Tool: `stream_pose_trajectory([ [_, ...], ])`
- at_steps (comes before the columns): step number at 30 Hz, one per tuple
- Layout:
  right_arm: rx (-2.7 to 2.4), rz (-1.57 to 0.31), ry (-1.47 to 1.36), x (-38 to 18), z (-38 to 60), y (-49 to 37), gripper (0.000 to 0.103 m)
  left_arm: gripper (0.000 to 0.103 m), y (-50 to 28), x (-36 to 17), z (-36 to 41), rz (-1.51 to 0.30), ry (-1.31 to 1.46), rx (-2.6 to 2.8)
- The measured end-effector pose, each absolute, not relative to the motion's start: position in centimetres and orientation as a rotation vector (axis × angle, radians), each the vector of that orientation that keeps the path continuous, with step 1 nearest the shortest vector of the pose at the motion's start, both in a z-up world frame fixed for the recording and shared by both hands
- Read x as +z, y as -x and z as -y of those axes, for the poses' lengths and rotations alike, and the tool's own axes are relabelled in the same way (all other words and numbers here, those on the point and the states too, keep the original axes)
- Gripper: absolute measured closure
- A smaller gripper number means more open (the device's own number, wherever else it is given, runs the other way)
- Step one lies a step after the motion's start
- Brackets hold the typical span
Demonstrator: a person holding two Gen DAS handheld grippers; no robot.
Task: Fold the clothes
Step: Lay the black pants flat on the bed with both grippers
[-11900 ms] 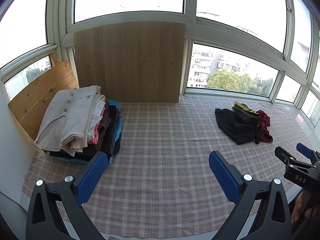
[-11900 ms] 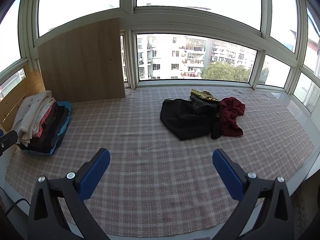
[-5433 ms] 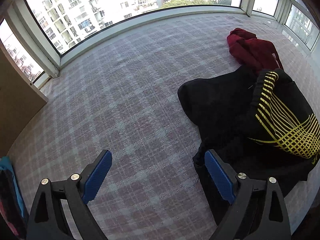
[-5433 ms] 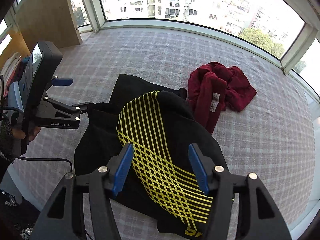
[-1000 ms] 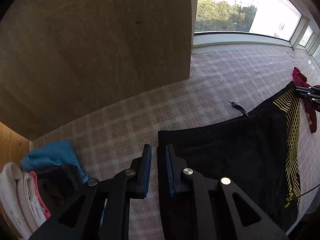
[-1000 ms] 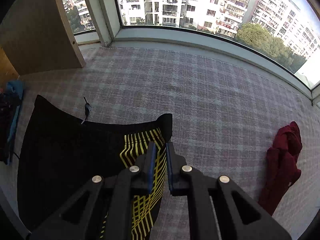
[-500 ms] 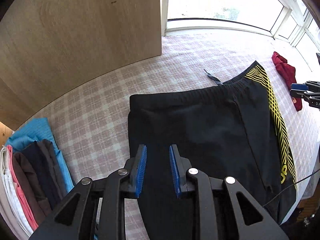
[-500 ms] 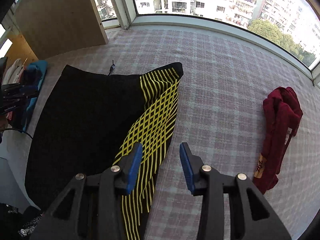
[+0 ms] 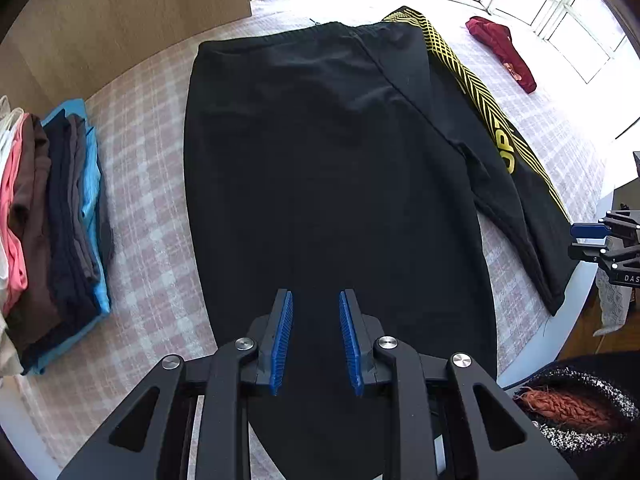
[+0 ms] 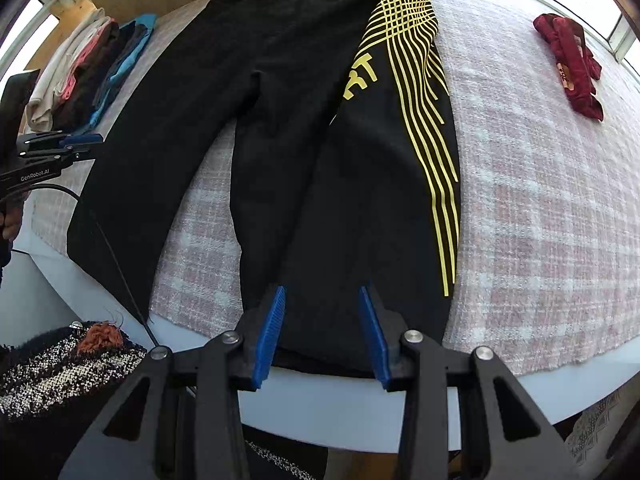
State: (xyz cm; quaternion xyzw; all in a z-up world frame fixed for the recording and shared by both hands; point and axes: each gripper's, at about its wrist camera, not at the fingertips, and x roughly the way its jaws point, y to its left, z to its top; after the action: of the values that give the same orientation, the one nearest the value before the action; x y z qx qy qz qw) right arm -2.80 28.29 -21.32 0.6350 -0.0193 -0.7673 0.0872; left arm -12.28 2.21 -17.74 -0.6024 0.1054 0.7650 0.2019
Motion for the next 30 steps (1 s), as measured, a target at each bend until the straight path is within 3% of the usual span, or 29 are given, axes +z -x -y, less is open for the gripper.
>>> stream_pose_trajectory([
  [7,-2.267,-0.075,-1.921,-23.3,-26.0,1.8,0.068,0.08,9.1,-20.3,-2.5,-0.291,1.703,2.087],
  [8,-2.278,-0.063,-1.917,-23.3,-26.3,1.8,0.072,0.08,8.9,-20.5,-2.6,-0.292,1.705,2.081],
  [9,-2.283,-0.05,-1.922,-23.3,-26.7,1.9,0.089,0.08,8.8,-20.7,-2.6,-0.293,1.707,2.077],
  [10,-2.288,-0.036,-1.926,-23.3,-27.1,1.9,0.098,0.08,8.7,-20.9,-2.6,-0.294,1.71,2.077],
  [18,-2.528,0.423,-2.105,-21.1,-39.1,-1.1,0.1,0.08,8.7,-21.0,-2.3,-0.276,1.715,2.091],
  [22,-2.631,0.695,-2.176,-20.0,-45.2,-2.7,0.088,0.08,8.6,-20.8,-2.2,-0.265,1.722,2.091],
  [24,-2.674,0.841,-2.205,-19.5,-48.3,-3.5,0.088,0.08,8.8,-20.5,-2.1,-0.256,1.726,2.096],
  [30,-2.639,0.505,-1.998,-17.4,-46.7,3.8,0.088,0.08,8.7,-18.2,-3.3,-0.252,1.679,2.123],
])
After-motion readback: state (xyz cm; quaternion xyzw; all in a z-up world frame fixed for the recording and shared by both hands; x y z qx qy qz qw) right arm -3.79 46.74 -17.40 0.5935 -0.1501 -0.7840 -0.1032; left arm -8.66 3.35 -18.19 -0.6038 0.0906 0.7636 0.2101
